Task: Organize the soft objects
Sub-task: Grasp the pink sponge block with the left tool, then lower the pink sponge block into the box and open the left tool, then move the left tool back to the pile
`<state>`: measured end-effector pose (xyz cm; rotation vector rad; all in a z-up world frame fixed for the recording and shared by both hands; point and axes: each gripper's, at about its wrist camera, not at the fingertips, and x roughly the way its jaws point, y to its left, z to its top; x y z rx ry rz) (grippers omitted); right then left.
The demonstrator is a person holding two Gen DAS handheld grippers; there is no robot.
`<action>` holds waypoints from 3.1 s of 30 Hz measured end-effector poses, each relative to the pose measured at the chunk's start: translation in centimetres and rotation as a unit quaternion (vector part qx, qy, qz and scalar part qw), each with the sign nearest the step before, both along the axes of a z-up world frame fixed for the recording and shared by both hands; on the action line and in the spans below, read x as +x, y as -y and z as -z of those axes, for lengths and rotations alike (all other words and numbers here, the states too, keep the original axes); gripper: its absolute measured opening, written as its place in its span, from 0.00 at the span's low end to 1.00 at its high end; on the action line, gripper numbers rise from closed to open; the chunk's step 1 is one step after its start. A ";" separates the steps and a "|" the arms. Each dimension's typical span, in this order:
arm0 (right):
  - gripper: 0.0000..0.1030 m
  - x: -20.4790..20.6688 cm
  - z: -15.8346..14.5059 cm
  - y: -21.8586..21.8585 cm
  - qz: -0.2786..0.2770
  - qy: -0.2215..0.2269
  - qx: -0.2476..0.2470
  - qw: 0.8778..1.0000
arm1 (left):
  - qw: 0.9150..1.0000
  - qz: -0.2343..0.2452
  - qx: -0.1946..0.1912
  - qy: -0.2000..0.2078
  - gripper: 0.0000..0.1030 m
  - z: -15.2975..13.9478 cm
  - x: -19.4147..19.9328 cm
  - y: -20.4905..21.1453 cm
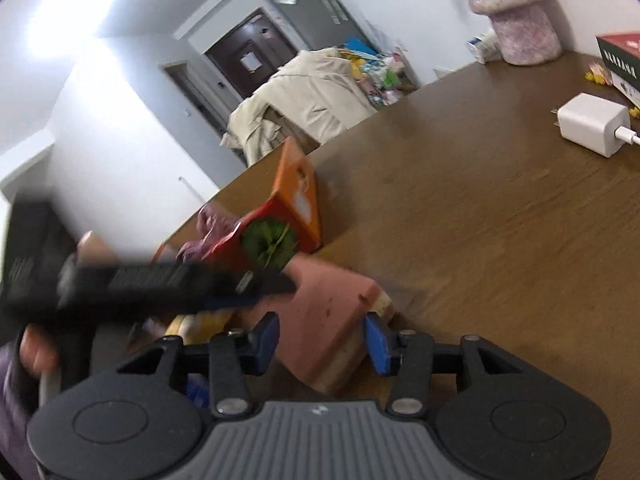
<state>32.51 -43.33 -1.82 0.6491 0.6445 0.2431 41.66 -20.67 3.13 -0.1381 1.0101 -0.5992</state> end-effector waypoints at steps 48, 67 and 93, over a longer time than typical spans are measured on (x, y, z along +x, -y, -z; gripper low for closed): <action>0.28 28.8 -5.8 -16.5 -0.068 0.005 -0.322 0.944 | 0.983 -0.164 -0.086 0.014 0.29 0.2 21.9 -11.3; 0.68 19.6 -16.0 -14.0 -0.075 0.074 -0.305 0.946 | 0.983 -0.119 -0.022 0.139 0.62 -12.9 12.2 -12.9; 0.96 -20.5 -12.2 -11.1 -0.060 0.202 -0.248 0.945 | 0.906 -0.202 0.118 0.352 1.00 -9.2 -32.7 -22.1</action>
